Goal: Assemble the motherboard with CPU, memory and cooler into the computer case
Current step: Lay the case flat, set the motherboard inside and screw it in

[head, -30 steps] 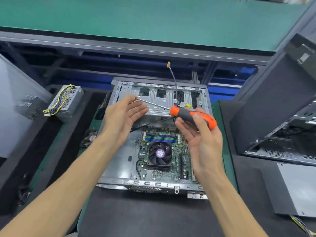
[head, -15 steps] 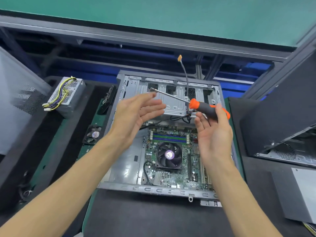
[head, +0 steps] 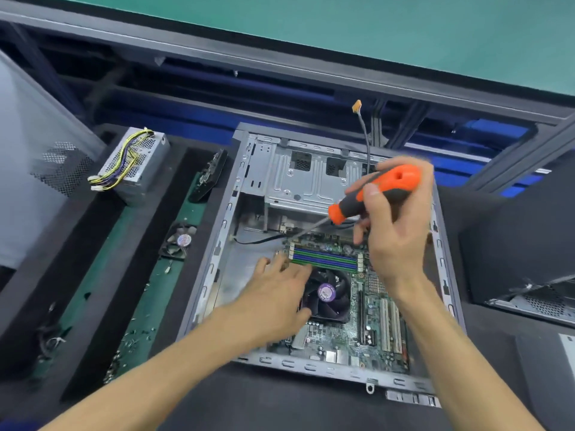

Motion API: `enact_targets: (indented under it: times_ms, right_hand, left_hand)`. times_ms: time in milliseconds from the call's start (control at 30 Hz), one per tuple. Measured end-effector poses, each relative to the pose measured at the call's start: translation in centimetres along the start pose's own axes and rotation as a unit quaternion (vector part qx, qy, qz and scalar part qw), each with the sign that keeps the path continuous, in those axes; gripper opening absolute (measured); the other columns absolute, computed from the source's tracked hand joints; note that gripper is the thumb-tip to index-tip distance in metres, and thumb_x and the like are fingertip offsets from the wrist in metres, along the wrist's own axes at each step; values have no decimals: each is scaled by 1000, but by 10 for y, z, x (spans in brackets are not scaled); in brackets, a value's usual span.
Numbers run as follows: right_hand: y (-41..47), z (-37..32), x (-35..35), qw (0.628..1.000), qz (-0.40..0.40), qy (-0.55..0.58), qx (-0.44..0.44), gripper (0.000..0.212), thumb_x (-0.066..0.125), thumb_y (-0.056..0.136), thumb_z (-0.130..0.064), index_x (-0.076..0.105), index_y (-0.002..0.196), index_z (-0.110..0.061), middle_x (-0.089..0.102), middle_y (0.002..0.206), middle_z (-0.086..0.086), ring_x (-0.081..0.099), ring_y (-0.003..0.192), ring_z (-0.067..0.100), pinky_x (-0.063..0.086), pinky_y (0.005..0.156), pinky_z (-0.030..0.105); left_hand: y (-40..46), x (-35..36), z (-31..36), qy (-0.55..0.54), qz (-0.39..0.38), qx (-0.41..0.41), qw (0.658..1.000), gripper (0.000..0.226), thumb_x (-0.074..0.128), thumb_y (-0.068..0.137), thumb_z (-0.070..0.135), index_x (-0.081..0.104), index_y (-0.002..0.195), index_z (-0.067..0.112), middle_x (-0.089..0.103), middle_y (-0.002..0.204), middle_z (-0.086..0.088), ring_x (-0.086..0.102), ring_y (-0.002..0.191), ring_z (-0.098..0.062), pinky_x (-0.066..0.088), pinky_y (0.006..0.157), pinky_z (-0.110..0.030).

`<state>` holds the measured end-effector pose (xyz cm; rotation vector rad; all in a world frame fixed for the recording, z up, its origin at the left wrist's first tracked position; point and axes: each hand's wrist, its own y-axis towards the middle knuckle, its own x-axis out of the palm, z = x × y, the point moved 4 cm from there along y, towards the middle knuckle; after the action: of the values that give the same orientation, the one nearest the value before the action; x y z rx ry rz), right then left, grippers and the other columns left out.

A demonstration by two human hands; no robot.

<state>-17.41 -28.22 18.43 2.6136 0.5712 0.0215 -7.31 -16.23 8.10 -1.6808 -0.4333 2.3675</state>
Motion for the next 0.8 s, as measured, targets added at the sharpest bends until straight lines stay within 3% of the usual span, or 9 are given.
enact_targets:
  times_ms: [100,200,300,500,800]
  right_hand:
    - [-1,6,17,994,-67,-74,-35,24,59,95,-31,44,112,-38,65,87,8,64,67,22,51,53,39]
    - [-7,17,33,983,-134,-116,-47,24,60,94,-32,43,112,-34,62,80,7,63,63,30,52,53,46]
    - [-12,32,43,973,-174,-150,-32,28,60,94,-35,43,115,-31,63,79,9,63,61,35,51,53,50]
    - [-15,51,46,965,-178,-191,-24,28,60,95,-39,44,115,-30,60,73,2,61,58,28,51,54,47]
    - [-18,65,48,957,-193,-215,-13,30,60,95,-42,40,116,-34,60,76,-2,62,61,24,52,57,46]
  left_hand:
    - [-6,15,9,-30,-59,-3,998,87,46,96,47,-2,158,12,14,161,-12,21,146,-33,25,117,-47]
    - [-7,19,10,-91,-111,1,990,88,45,99,50,-13,157,17,-10,164,-13,18,148,-36,28,116,-44]
    - [-8,19,8,-115,-134,1,984,90,44,99,51,-19,156,20,-21,163,-14,18,149,-37,31,116,-44]
    - [-7,20,7,-108,-136,5,985,90,44,99,51,-20,155,19,-22,162,-15,7,152,-35,25,120,-47]
    - [-7,20,7,-104,-133,6,986,88,42,100,51,-17,156,18,-19,163,-15,5,152,-33,24,120,-46]
